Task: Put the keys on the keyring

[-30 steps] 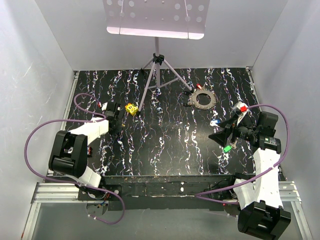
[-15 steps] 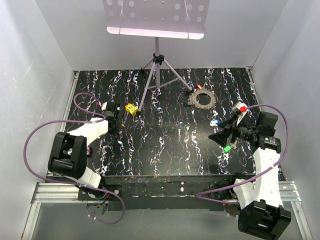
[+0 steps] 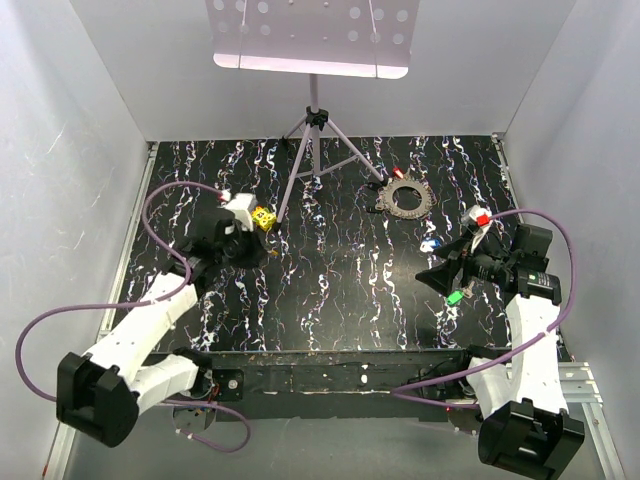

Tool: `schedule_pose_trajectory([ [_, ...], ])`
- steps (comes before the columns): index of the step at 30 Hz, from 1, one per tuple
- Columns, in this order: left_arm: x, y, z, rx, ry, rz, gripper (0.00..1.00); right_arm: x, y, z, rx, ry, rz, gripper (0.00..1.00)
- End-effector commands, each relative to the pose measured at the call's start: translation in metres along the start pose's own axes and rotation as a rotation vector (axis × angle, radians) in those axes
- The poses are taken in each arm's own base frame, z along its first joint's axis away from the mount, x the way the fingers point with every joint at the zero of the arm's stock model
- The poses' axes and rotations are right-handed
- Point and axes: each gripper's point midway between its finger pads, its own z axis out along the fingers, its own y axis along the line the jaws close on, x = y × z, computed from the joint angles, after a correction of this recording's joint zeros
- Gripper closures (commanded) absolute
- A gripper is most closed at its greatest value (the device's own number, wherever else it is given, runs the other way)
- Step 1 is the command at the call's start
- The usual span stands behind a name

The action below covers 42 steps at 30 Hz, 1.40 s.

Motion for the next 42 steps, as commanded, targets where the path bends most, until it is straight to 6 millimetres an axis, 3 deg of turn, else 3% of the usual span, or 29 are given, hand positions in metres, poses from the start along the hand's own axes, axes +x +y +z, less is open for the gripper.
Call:
schedule_pose_trajectory([
  [1, 0.008, -0.077, -0.026, 0.310, -0.032, 0.321, 1.00, -0.002, -0.001, 0.003, -0.020, -0.003, -0.038, 0.00],
  [4, 0.015, -0.120, -0.040, 0.489, -0.074, 0.448, 1.00, -0.011, 0.008, 0.004, -0.089, -0.025, -0.009, 0.00],
  [8, 0.032, -0.167, -0.050, 0.684, -0.125, 0.625, 1.00, -0.012, 0.039, 0.000, -0.245, -0.013, -0.113, 0.00],
  [13, 0.048, -0.210, -0.043, 0.787, -0.161, 0.756, 1.00, -0.002, 0.071, 0.001, -0.411, 0.024, -0.293, 0.13],
  [17, 0.062, -0.236, -0.029, 0.809, -0.147, 0.823, 1.00, 0.006, 0.100, 0.007, -0.532, 0.039, -0.372, 0.15],
  [22, 0.077, -0.256, -0.015, 0.819, -0.166, 0.853, 1.00, 0.022, 0.109, 0.025, -0.589, 0.075, -0.455, 0.19],
  [28, 0.085, -0.267, -0.019, 0.846, -0.257, 0.858, 1.00, 0.026, 0.122, 0.023, -0.646, 0.055, -0.469, 0.28],
  [35, 0.098, -0.272, -0.020, 0.867, -0.268, 0.870, 1.00, 0.028, 0.128, 0.023, -0.685, 0.051, -0.486, 0.40],
  [42, 0.102, -0.274, -0.024, 0.882, -0.285, 0.867, 1.00, 0.039, 0.124, 0.026, -0.683, 0.087, -0.485, 0.45],
])
